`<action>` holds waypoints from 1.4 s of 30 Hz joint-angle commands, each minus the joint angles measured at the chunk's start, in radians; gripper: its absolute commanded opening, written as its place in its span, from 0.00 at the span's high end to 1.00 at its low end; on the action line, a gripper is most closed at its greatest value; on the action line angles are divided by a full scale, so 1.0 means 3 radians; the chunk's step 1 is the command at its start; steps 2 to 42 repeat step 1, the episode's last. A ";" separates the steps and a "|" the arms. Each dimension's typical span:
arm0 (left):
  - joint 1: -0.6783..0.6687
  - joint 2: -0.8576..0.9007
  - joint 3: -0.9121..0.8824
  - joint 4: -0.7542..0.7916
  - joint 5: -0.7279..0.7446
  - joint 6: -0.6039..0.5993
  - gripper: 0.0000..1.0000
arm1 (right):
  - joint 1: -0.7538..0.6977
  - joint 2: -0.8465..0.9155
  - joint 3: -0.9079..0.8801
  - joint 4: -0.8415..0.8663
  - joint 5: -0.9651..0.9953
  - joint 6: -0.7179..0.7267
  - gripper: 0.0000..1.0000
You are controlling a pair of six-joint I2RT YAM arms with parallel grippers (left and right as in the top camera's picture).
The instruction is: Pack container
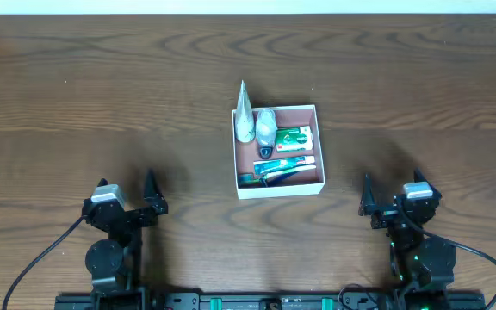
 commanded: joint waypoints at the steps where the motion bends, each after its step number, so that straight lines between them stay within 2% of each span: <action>1: 0.0013 -0.0023 -0.0078 -0.0074 0.0061 -0.0017 0.02 | -0.0053 -0.0039 -0.0005 -0.0019 0.0047 -0.0015 0.01; 42: 0.0013 -0.0023 -0.0078 -0.0074 0.0061 -0.0017 0.02 | -0.0053 -0.0039 -0.0005 -0.0019 0.0047 -0.0015 0.01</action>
